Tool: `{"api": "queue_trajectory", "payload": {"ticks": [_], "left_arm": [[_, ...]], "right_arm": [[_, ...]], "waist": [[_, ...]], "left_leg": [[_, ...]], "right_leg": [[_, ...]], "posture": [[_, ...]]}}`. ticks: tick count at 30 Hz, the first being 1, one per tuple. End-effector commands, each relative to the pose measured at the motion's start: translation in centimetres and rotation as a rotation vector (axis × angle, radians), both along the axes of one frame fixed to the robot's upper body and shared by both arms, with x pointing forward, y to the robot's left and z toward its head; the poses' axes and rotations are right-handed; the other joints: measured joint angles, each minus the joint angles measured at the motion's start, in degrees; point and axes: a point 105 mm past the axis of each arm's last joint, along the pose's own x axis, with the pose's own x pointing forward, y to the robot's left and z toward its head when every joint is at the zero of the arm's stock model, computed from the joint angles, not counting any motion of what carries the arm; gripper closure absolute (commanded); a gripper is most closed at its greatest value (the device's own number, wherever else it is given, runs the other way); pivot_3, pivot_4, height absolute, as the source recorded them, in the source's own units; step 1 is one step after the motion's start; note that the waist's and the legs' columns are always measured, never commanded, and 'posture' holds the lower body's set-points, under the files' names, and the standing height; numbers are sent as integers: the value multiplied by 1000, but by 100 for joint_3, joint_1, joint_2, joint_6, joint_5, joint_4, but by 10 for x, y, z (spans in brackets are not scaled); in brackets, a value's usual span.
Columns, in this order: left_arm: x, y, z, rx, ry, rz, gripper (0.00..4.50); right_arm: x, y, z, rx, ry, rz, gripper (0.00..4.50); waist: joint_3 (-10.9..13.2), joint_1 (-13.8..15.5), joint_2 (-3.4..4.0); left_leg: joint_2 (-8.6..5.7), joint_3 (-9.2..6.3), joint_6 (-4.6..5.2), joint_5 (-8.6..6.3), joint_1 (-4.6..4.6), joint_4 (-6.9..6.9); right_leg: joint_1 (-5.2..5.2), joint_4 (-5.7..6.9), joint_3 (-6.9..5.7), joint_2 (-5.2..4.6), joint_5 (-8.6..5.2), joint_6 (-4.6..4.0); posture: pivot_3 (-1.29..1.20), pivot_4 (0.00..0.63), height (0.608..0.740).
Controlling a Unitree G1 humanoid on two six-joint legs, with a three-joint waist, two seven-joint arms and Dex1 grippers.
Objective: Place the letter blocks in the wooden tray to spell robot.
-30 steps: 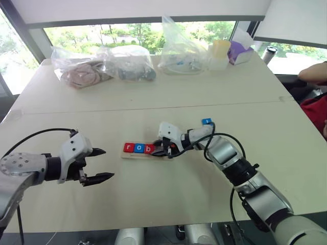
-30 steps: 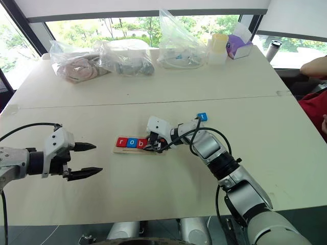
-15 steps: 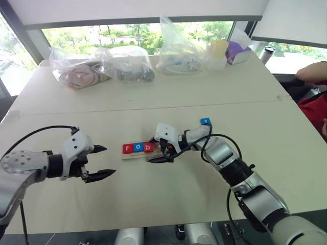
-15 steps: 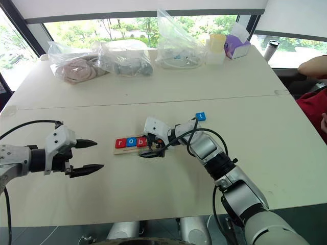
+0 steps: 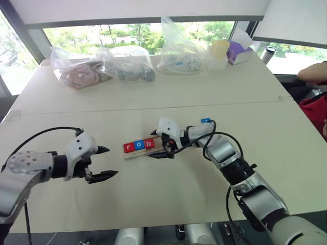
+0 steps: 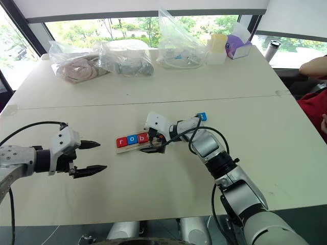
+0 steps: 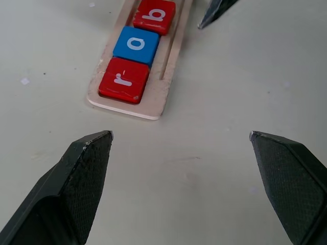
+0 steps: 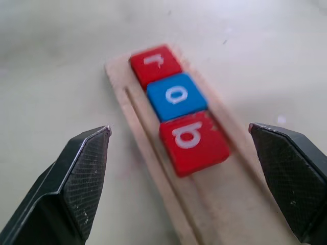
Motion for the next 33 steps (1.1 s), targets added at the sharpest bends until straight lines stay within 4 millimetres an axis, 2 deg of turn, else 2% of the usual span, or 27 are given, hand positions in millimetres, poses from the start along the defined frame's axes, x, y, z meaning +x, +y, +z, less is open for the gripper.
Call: {"api": "queue_trajectory", "payload": {"ticks": [1,5,12,20,27,33], "left_arm": [[3,-2,6,3,-35,-8,0],[4,-2,6,2,-36,-9,0],[5,-3,4,0,-33,-10,0],[2,-3,2,7,-31,-5,0],[2,-4,1,10,-32,-5,0],[3,-4,2,13,-34,-4,0]], "right_arm": [[2,2,13,19,-42,4,44],[5,-2,4,4,-33,-7,44],[26,-1,-5,-28,-101,-30,44],[38,4,-5,-24,-137,-47,44],[34,4,-8,-10,-123,-13,44],[32,-3,1,23,-150,22,44]], "waist": [[0,-1,0],[0,-4,0],[0,-9,1],[0,-13,0],[0,-10,0],[1,-7,1]], "left_leg": [[0,0,0,0,0,0],[0,0,0,0,0,0],[0,2,0,0,0,0],[0,1,0,0,0,0],[0,1,0,0,2,0],[1,2,0,0,0,0]], "right_leg": [[0,0,0,0,0,0],[-1,0,0,1,-1,-2],[-1,0,0,1,-1,-2],[-1,1,2,1,1,1],[0,1,3,1,1,-1],[0,1,3,1,2,0]], "posture": [[0,150,740],[0,150,740],[0,150,740],[0,150,740],[0,150,740],[0,150,740]]}}
